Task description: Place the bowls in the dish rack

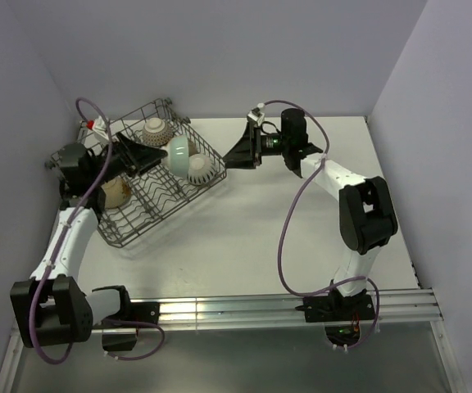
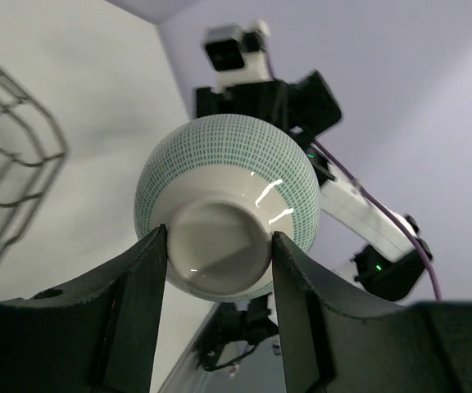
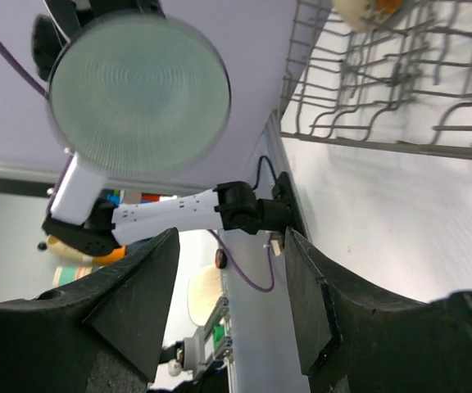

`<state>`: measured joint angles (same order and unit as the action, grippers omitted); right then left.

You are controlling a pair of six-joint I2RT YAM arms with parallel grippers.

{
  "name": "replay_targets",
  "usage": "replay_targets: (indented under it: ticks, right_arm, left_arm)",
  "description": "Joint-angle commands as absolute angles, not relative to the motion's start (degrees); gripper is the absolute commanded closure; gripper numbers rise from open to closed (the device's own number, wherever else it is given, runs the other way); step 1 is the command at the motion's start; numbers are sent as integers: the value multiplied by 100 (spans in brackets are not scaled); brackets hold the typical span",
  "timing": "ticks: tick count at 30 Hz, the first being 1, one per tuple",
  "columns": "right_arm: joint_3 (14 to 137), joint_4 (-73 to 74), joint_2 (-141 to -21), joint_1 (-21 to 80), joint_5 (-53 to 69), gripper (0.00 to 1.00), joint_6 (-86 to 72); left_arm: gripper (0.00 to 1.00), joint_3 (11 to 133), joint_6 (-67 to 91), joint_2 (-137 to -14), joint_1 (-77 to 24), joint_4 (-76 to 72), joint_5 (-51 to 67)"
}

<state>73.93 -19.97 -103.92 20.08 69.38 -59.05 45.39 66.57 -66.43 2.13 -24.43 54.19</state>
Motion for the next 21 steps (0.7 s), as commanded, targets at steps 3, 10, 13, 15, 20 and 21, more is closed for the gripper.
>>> replay_targets:
  ticks: [3,10,13,15,20,21]
  right_arm:
    - [7892,-188,-9844,1732,6716,39,-4397]
    - [8743,2212,-9870,1705,5654,38,-2123]
    - [9034,2996,-9949,1714,5284,29,-1541]
    - [9044,3268,-9914,1705,5160,26,-1363]
    - [8798,3340,-9712,1705,4887,23,-1090]
    - [8789,3357,-9686,1705,4869,23,-1064]
  left_arm:
    - [100,6098,3801,-6767,1098,1441,5915]
    - [100,7469,1232,-7329,1503,4260,4449]
    - [100,7593,600,-7444,1643,4763,3851]
    - [100,7568,458,-7409,1748,4869,3587]
    - [100,7480,62,-7479,1784,5027,2910]
    - [100,7479,62,-7558,1784,5097,2822]
